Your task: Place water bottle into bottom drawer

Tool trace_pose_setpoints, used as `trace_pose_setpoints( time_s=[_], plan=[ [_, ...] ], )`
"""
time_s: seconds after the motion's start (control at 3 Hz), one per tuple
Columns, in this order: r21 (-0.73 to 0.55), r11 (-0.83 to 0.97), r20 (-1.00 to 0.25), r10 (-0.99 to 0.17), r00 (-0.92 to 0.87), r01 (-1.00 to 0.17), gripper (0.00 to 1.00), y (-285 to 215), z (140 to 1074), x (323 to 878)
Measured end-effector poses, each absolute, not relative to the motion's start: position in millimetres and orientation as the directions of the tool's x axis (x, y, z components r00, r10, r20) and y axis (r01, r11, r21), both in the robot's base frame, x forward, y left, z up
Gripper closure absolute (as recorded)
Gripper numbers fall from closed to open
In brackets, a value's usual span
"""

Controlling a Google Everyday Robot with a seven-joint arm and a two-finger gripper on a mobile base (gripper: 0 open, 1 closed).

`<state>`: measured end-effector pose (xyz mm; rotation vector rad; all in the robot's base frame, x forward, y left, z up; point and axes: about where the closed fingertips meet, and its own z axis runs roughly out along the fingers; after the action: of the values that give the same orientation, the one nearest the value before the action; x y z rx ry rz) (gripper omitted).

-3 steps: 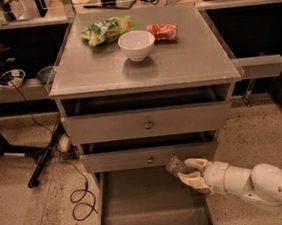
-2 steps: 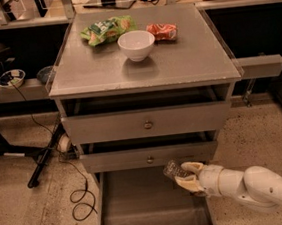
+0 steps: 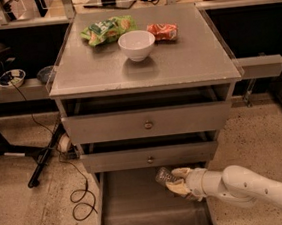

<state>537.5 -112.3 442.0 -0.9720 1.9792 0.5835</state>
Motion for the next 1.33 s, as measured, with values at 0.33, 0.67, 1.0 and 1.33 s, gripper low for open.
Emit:
trace_pose_setpoints(
  time_s=[0.33,0.67,1.0,1.33],
  plan=[
    [0.045,0.592,-0.843,-0.41,-0.349,-0.805,1.0,-112.4,440.7,537.3],
    [0.055,0.592,-0.869,-0.368,-0.331,-0.804,1.0,-113.4,433.4,536.3],
    [0.093,0.602,-0.879,-0.324,-0.349,-0.793,1.0,-106.6,402.0,538.1],
    [0.119,0.618,-0.878,-0.301,-0.373,-0.777,1.0,-104.2,383.0,538.8]
  ],
)
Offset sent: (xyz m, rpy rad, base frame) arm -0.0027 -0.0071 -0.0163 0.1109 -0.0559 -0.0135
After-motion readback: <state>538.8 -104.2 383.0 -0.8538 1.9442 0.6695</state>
